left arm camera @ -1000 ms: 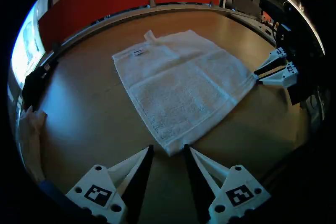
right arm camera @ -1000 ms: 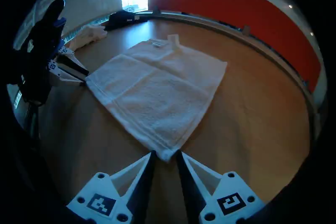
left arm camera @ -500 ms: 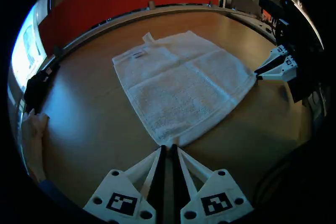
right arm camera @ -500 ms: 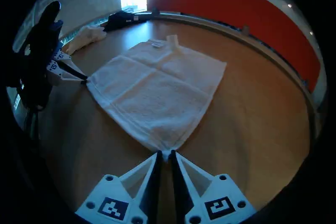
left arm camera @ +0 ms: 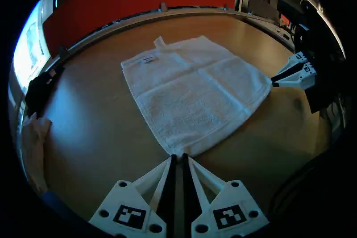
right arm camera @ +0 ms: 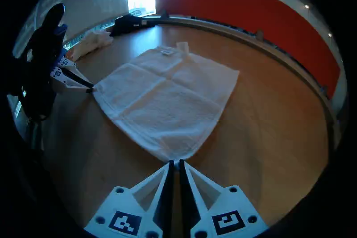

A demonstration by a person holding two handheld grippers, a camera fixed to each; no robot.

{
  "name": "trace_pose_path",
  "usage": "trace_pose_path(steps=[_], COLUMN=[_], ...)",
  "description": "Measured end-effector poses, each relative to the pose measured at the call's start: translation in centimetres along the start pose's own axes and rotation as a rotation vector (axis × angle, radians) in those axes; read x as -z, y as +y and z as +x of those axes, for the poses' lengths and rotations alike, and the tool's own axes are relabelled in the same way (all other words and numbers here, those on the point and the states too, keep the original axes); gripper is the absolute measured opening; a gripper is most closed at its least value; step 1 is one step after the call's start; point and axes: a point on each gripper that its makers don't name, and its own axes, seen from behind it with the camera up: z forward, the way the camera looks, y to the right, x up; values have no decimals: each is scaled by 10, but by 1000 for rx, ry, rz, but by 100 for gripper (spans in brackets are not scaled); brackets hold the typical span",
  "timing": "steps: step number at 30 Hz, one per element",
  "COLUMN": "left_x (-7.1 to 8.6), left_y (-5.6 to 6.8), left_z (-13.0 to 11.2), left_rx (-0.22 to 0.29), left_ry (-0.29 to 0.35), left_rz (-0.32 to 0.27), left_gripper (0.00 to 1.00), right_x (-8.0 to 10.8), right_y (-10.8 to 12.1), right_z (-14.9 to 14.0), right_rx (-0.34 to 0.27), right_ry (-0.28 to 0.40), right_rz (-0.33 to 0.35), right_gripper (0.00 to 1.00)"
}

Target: Fold towel

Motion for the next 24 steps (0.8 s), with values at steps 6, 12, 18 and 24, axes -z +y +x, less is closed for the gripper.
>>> trace_pose_path(steps=[6, 12, 18, 24], left_x=[11, 26, 46, 67], left_y=[0, 0, 3, 11], left_z=[13, 27, 37, 43], left_rx=[40, 50, 59, 77], left_ry=[11, 26, 31, 30], left_rz=[-10, -13, -21, -32], left_gripper=[10, 10, 10, 10], right_x=[12, 30, 52, 75], right_y=[3, 5, 3, -3], right_z=[16, 38, 55, 64], right_rx=[-13, -13, -8, 4], right_ry=[36, 80, 106, 112], right_rz=[-4, -10, -11, -10], right_gripper=[8, 8, 8, 8])
